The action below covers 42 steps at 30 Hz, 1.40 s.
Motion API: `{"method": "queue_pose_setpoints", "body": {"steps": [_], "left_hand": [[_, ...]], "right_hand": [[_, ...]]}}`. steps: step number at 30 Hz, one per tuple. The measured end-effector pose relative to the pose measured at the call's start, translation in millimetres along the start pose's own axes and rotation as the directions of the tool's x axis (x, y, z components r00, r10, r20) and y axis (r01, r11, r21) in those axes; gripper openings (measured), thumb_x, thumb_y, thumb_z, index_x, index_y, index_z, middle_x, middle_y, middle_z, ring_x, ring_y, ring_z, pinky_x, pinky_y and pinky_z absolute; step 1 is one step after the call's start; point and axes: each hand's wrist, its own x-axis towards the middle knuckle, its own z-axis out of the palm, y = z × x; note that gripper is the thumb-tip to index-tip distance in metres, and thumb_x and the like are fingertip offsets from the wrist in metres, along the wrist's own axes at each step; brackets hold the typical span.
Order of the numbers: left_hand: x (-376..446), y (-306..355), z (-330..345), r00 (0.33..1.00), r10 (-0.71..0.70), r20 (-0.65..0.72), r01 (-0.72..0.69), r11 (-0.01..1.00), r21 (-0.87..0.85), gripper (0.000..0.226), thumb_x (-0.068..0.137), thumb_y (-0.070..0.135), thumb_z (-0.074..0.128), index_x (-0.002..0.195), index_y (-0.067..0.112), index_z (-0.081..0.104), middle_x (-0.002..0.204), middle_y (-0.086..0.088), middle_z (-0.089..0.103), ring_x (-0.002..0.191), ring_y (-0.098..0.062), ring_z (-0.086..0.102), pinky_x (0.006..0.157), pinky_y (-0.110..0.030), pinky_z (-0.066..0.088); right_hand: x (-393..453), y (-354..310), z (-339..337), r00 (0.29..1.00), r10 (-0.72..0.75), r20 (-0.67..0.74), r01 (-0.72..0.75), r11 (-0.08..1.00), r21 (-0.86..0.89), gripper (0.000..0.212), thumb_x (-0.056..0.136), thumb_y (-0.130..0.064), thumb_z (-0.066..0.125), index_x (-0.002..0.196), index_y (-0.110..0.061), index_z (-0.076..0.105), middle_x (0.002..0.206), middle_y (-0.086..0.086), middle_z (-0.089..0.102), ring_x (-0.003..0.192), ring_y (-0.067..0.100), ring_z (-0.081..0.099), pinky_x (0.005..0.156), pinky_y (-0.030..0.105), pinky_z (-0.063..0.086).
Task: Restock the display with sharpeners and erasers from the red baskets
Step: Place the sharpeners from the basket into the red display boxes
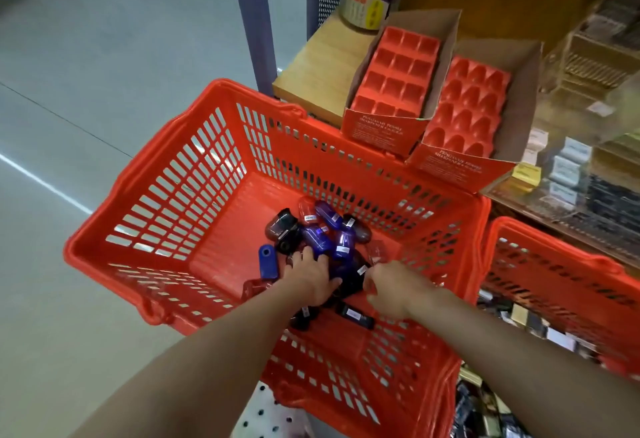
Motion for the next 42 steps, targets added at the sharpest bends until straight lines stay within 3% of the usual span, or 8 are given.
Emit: {"method": "queue_pose_setpoints", "body": {"steps": [7, 14, 20, 24, 28, 31, 36, 42], "left_hand": [[-31, -42, -70, 0.994, 0.101, 0.044, -0.068, 0.876, -0.477, 0.031, 0.099, 0.03, 0.055, 0.125, 0.012, 0.051, 0.115, 0.001, 0.06, 0.1, -0.017, 0.057, 0.084, -0.028, 0.044], [-37, -66, -63, 0.976, 0.102, 0.191, 0.148, 0.33, -0.932, 0.019, 0.1, 0.018, 0.056, 0.118, 0.021, 0.058, 0.104, -0.003, 0.075, 0.088, -0.011, 0.07, 0.077, -0.027, 0.059], [-30, -69, -64, 0.993, -0.03, 0.114, 0.117, 0.319, -0.94, 0.02, 0.094, 0.007, 0.062, 0.114, 0.005, 0.061, 0.109, -0.012, 0.069, 0.095, -0.019, 0.069, 0.081, -0.028, 0.058], [-41, -76, -84, 0.996, -0.088, -0.021, 0.025, 0.488, -0.873, 0.02, 0.09, 0.003, 0.067, 0.109, 0.002, 0.061, 0.1, -0.015, 0.063, 0.08, -0.016, 0.062, 0.065, -0.02, 0.053], [-62, -59, -118, 0.982, -0.129, -0.141, -0.047, 0.553, -0.832, 0.021, 0.089, 0.01, 0.071, 0.101, 0.008, 0.055, 0.094, -0.017, 0.063, 0.079, -0.025, 0.062, 0.072, -0.032, 0.054], [-78, -33, -135, 0.984, -0.11, -0.139, -0.053, 0.564, -0.824, 0.029, 0.091, 0.019, 0.069, 0.114, 0.005, 0.056, 0.103, -0.019, 0.066, 0.085, -0.03, 0.064, 0.087, -0.046, 0.055], [-96, 18, -145, 0.999, -0.047, -0.028, -0.003, 0.466, -0.885, 0.019, 0.095, 0.017, 0.062, 0.108, 0.013, 0.05, 0.093, -0.009, 0.07, 0.072, -0.014, 0.069, 0.065, -0.027, 0.058], [-120, 52, -148, 1.0, 0.008, 0.005, 0.0, 0.557, -0.83, 0.019, 0.096, 0.02, 0.06, 0.113, 0.012, 0.056, 0.089, -0.002, 0.067, 0.072, -0.011, 0.06, 0.066, -0.025, 0.046]], "right_hand": [[4, -13, 2, 0.998, -0.023, -0.056, 0.022, 0.999, -0.032, 0.032, 0.086, -0.013, 0.057, 0.118, -0.014, 0.064, 0.12, 0.012, 0.063, 0.111, 0.03, 0.061, 0.091, 0.034, 0.052], [34, -42, 46, 0.997, 0.009, -0.079, -0.022, 0.986, -0.163, 0.055, 0.088, -0.013, 0.064, 0.137, -0.014, 0.039, 0.137, 0.01, 0.046, 0.13, 0.033, 0.045, 0.1, 0.043, 0.043], [45, -36, 70, 0.99, 0.07, -0.126, -0.098, 0.966, -0.237, 0.06, 0.093, -0.033, 0.062, 0.142, -0.017, 0.032, 0.133, 0.006, 0.055, 0.122, 0.027, 0.055, 0.093, 0.038, 0.048], [37, -34, 49, 0.958, 0.201, -0.205, -0.154, 0.962, 0.225, 0.039, 0.1, -0.031, 0.051, 0.128, -0.007, 0.04, 0.124, 0.015, 0.062, 0.115, 0.034, 0.06, 0.09, 0.038, 0.048], [20, -29, 7, 0.94, 0.249, -0.233, -0.04, 0.758, 0.651, 0.037, 0.1, -0.03, 0.052, 0.126, -0.005, 0.046, 0.113, 0.019, 0.062, 0.109, 0.037, 0.06, 0.09, 0.035, 0.05], [-5, -24, -16, 0.946, 0.262, -0.189, 0.082, 0.37, 0.925, 0.032, 0.1, -0.026, 0.052, 0.128, -0.009, 0.048, 0.107, 0.012, 0.052, 0.1, 0.027, 0.061, 0.066, 0.033, 0.06], [-48, -8, -29, 0.951, 0.176, -0.253, 0.261, -0.028, 0.965, 0.015, 0.1, -0.022, 0.052, 0.115, -0.02, 0.056, 0.124, 0.006, 0.049, 0.104, 0.015, 0.055, 0.066, 0.043, 0.061], [-85, 11, -41, 0.966, 0.03, -0.257, 0.259, -0.16, 0.953, 0.031, 0.102, -0.017, 0.047, 0.132, -0.011, 0.049, 0.135, 0.015, 0.055, 0.12, 0.03, 0.058, 0.082, 0.045, 0.059]]}}
